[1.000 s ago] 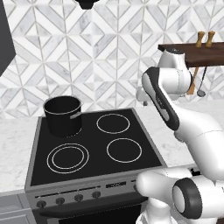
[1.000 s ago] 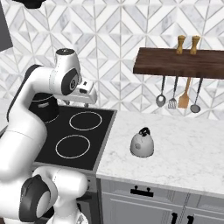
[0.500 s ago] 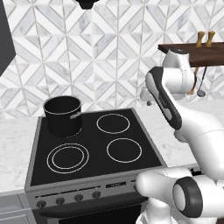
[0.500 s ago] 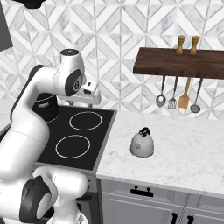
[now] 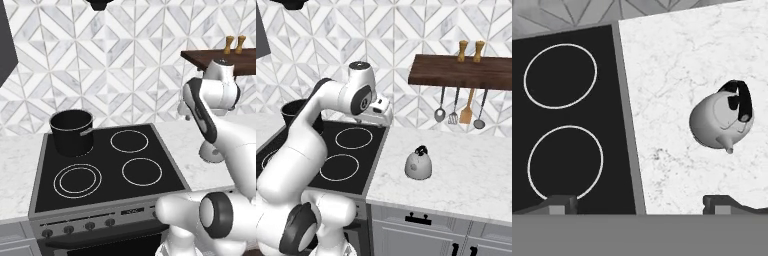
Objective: Pick the kettle from the counter and place it on a stove burner. Then turn the burner on.
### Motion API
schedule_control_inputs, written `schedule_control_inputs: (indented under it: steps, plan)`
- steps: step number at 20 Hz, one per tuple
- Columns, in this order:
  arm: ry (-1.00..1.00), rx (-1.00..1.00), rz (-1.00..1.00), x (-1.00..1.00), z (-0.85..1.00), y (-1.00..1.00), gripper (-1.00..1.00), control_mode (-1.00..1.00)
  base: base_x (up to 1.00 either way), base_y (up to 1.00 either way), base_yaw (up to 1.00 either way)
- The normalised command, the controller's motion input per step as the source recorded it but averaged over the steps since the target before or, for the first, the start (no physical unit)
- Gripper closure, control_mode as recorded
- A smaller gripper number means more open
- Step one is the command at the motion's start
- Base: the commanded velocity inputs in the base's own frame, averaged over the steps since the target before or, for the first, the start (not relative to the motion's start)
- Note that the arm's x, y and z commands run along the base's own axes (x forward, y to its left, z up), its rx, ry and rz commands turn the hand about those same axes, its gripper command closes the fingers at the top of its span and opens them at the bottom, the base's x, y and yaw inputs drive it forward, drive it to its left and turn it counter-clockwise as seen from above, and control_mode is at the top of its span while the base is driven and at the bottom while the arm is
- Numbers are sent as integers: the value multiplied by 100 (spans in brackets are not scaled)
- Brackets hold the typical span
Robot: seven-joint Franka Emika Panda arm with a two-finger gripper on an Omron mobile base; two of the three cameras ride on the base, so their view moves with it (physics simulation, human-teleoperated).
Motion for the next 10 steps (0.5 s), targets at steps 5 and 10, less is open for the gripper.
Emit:
schedule_control_inputs:
  steps: [5, 10]
  plan:
    - [0, 0, -13, 12, -21, -86, -100, -100, 0, 0, 0]
    - [0, -5, -18, 49, -30, -82, -100, -100, 0, 0, 0]
